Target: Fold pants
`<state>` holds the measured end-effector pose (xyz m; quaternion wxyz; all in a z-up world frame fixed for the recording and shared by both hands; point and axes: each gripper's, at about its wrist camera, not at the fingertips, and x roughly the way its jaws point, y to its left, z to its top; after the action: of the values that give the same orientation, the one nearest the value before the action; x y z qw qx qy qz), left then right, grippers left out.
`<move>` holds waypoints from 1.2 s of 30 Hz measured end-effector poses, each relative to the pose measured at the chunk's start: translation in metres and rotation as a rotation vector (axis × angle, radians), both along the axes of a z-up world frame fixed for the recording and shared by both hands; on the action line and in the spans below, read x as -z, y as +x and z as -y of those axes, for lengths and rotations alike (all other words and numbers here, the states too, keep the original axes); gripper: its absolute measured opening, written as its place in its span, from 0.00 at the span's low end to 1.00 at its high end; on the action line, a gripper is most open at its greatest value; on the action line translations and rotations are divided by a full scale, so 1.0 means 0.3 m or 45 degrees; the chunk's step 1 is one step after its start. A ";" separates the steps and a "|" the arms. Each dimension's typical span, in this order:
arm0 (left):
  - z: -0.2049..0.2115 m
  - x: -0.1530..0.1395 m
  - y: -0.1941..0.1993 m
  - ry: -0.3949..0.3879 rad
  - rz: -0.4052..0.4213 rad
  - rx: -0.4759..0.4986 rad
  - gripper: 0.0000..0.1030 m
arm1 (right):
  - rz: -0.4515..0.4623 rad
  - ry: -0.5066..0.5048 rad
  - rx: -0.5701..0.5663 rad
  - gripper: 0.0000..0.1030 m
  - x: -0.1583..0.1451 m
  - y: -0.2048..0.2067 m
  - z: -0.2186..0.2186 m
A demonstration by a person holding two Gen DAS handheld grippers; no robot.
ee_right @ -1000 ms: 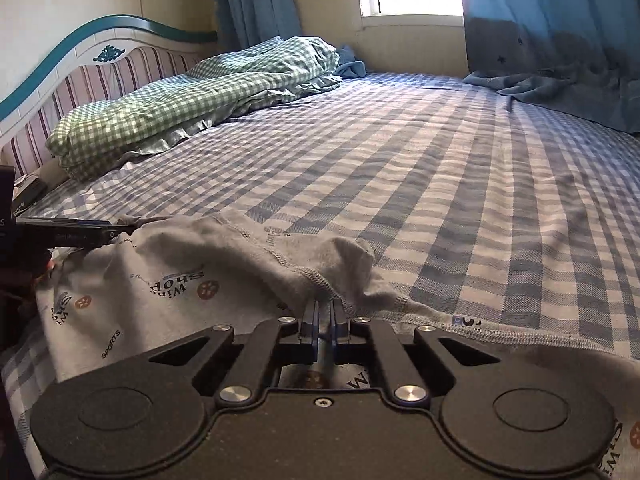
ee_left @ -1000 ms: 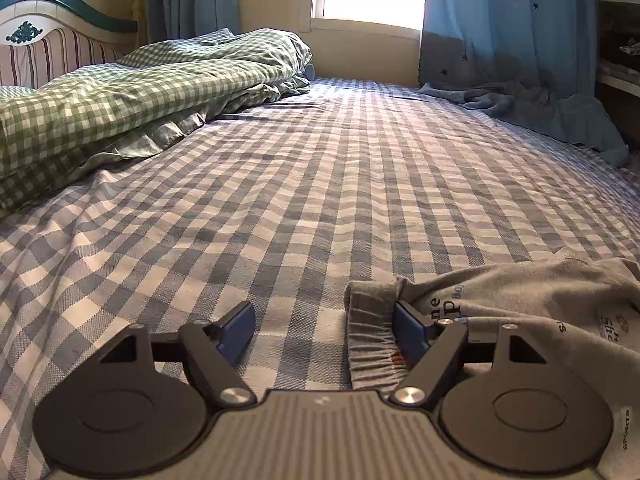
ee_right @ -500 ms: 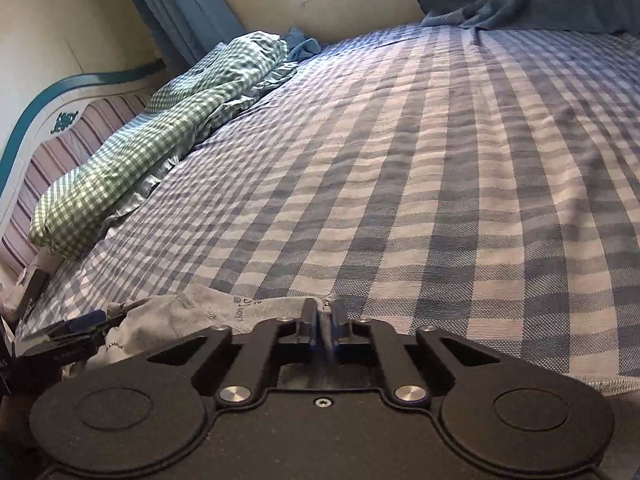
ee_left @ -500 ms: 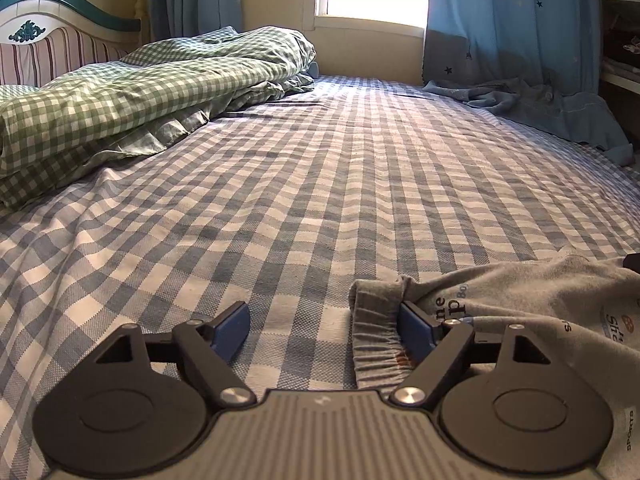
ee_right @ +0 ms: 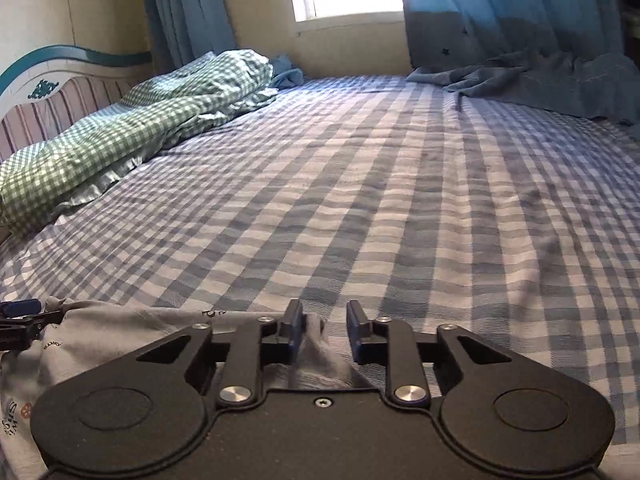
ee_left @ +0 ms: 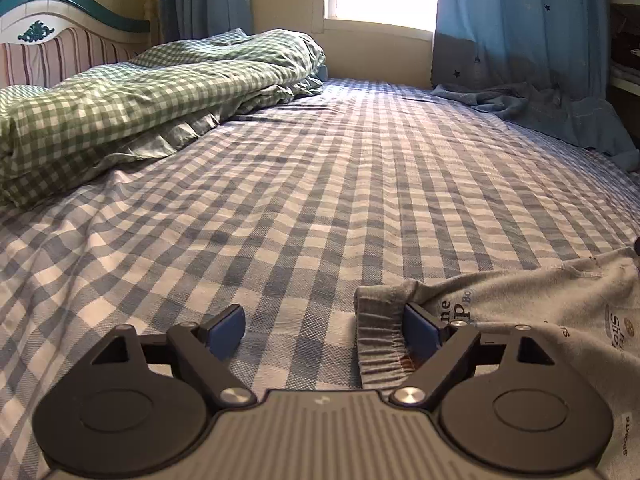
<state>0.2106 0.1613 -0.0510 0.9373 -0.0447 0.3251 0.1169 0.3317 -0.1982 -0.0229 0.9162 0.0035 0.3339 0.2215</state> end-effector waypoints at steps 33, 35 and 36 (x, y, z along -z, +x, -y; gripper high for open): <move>0.434 -0.078 -0.192 0.521 0.026 0.016 1.00 | 0.255 -0.277 0.963 0.99 0.173 -0.791 1.057; 0.502 -0.102 -0.181 0.494 0.053 0.084 1.00 | 0.224 -0.185 0.973 0.99 0.174 -0.771 1.151; 0.550 -0.114 -0.169 0.457 0.065 0.138 1.00 | 0.209 -0.124 0.977 0.99 0.175 -0.756 1.198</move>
<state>0.1600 -0.0038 -0.0169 0.9432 0.1379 0.2770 0.1212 0.1048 -0.5576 -0.0754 0.9552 0.0668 0.2440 -0.1535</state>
